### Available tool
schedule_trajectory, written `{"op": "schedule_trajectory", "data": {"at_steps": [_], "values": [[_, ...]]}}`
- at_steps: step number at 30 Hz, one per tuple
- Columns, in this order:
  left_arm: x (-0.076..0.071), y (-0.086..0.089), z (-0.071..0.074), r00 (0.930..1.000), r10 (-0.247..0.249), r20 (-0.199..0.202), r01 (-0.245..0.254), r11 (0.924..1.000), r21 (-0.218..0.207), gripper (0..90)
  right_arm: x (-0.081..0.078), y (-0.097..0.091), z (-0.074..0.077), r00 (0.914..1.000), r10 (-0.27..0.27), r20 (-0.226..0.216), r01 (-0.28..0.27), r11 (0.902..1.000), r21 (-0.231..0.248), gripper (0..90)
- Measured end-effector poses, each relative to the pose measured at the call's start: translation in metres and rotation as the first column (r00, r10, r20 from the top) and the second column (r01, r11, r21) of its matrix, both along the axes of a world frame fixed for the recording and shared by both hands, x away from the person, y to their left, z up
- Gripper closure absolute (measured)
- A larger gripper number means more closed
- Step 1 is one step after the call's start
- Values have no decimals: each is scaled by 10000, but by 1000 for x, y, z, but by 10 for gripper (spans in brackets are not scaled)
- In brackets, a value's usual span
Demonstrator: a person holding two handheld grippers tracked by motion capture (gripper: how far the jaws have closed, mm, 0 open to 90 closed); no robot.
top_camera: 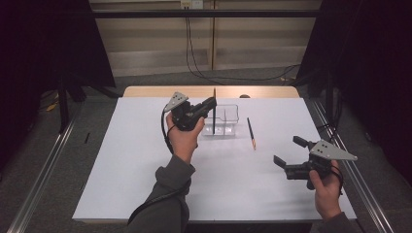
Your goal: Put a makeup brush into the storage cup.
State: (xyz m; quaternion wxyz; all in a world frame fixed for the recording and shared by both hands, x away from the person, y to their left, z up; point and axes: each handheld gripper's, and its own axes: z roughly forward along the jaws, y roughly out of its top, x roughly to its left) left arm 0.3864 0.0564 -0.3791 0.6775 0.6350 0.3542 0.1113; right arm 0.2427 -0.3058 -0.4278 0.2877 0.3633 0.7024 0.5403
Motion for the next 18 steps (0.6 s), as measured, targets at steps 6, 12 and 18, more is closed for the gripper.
{"op": "schedule_trajectory", "data": {"at_steps": [6,12,18], "values": [[3,-5,2,10000,21,65,-21,10000,-19,841,0,0,0,10000,41,-22,-41,10000,4,0],[6,-9,1,9999,-85,83,85,10000,-9,841,0,0,0,10000,-22,-53,22,10000,-7,0],[8,-16,1,9999,-34,111,37,9997,-230,841,1,0,-1,10000,20,-48,-20,10000,-18,0]]}}
